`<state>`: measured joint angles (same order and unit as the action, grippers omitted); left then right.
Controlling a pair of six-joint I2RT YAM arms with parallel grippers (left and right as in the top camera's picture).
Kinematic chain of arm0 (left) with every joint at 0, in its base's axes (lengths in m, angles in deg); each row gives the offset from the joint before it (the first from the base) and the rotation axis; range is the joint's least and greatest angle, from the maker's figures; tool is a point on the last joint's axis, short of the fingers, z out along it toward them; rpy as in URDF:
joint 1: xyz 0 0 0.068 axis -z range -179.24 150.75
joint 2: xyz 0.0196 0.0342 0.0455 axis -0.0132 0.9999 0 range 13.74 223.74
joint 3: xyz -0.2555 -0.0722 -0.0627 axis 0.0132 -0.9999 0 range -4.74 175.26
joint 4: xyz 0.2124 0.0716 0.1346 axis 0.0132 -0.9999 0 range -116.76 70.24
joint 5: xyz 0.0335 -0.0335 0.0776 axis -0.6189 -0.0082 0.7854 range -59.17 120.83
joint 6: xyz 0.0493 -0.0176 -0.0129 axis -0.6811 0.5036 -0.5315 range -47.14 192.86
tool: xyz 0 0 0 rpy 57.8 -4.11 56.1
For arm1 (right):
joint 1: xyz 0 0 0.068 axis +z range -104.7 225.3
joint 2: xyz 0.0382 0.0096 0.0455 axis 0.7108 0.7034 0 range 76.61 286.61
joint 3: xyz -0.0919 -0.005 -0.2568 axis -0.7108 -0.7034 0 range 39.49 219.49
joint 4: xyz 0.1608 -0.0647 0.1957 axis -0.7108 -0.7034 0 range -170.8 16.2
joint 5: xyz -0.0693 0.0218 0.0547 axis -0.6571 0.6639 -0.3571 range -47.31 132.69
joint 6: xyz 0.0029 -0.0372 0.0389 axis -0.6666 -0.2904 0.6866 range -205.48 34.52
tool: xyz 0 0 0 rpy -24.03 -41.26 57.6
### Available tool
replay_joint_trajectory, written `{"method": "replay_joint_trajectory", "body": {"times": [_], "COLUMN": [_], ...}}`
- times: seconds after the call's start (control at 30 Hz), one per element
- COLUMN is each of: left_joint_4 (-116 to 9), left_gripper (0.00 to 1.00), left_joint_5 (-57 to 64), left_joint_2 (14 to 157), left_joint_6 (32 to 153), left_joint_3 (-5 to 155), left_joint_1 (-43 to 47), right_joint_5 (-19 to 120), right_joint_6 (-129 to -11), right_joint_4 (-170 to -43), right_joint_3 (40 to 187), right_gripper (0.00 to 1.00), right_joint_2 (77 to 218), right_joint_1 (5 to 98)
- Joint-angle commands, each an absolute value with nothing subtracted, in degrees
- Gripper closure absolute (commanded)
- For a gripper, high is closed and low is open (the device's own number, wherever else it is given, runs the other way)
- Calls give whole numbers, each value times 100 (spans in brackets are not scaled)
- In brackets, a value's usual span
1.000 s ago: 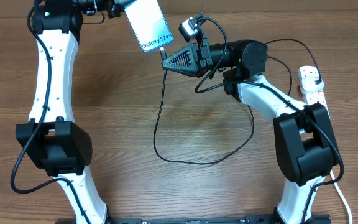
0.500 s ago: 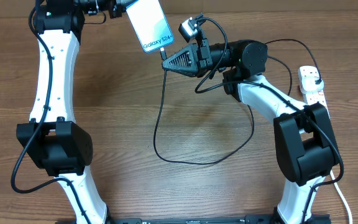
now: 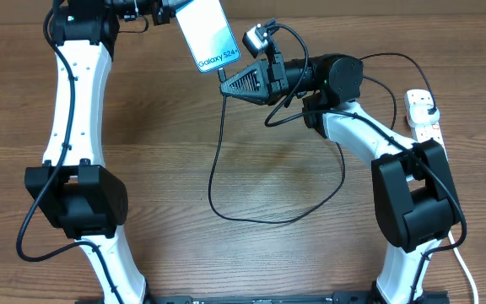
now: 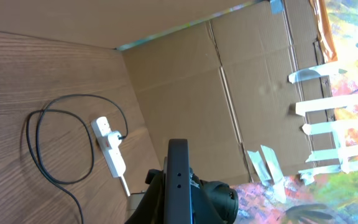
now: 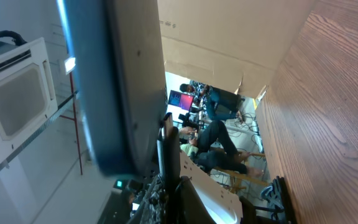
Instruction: Plug charger to phone and switch on socket
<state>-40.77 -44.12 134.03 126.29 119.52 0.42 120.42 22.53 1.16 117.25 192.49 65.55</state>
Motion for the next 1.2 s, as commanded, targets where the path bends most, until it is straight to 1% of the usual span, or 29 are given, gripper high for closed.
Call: {"method": "replay_joint_trajectory", "body": {"times": [0.0,0.4,0.8,1.17], "left_joint_4": [-4032,-4027,-4027,-4034], "left_gripper": [96,96,96,96], "left_joint_5": [-4568,-4480,-4482,-4482], "left_joint_2": [13429,13429,13429,13429], "left_joint_6": [12557,12557,12554,12301], "left_joint_3": [12036,12036,12036,12036], "left_joint_1": [79,-155,-72,4], "right_joint_5": [11975,11994,11992,12010], "right_joint_6": [2249,2249,2246,2249], "right_joint_4": [138,140,142,212], "right_joint_3": [11799,11799,11799,11799], "right_gripper": [96,97,96,97], "right_joint_2": [19203,19203,19203,19203], "right_joint_1": [6542,6542,6546,6546]}}
